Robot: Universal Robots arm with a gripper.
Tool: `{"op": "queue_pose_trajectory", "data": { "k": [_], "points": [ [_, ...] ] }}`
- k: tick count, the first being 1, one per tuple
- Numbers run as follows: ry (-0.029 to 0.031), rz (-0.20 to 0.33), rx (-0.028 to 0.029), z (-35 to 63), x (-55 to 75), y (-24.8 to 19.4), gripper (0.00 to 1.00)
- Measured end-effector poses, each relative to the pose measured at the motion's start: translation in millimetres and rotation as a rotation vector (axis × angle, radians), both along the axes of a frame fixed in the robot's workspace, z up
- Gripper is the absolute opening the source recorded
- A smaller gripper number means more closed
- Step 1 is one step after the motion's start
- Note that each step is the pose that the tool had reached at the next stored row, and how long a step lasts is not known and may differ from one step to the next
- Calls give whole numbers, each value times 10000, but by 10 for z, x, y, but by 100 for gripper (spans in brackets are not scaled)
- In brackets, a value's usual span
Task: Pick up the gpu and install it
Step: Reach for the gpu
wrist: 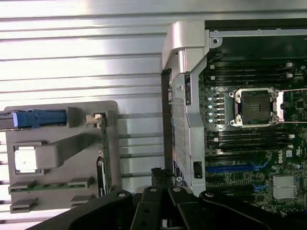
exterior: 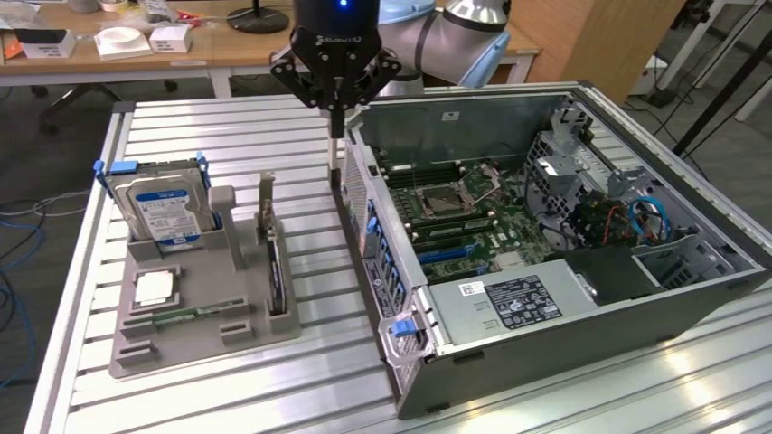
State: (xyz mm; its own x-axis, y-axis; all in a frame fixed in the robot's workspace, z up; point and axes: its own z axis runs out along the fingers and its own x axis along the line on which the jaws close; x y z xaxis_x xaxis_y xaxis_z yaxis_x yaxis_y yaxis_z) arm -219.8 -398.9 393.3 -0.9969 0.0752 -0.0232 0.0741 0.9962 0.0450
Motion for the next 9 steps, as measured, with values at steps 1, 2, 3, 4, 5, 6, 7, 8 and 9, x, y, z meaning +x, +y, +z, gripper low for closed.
{"op": "queue_pose_trajectory", "data": {
  "k": [1, 2, 3, 4, 5, 6, 7, 8, 9],
  "points": [
    [0, 0, 0, 0, -4, 0, 11],
    [0, -1, 0, 0, -8, 0, 11],
    [-1, -1, 0, 0, -12, 0, 11],
    [0, -1, 0, 0, -16, 0, 11],
    [0, 0, 0, 0, -20, 0, 11],
    [0, -1, 0, 0, -24, 0, 11],
    [-1, 0, 0, 0, -28, 0, 11],
    [-1, 0, 0, 0, -31, 0, 11],
    [-1, 0, 1, 0, -35, 0, 11]
  ]
}}
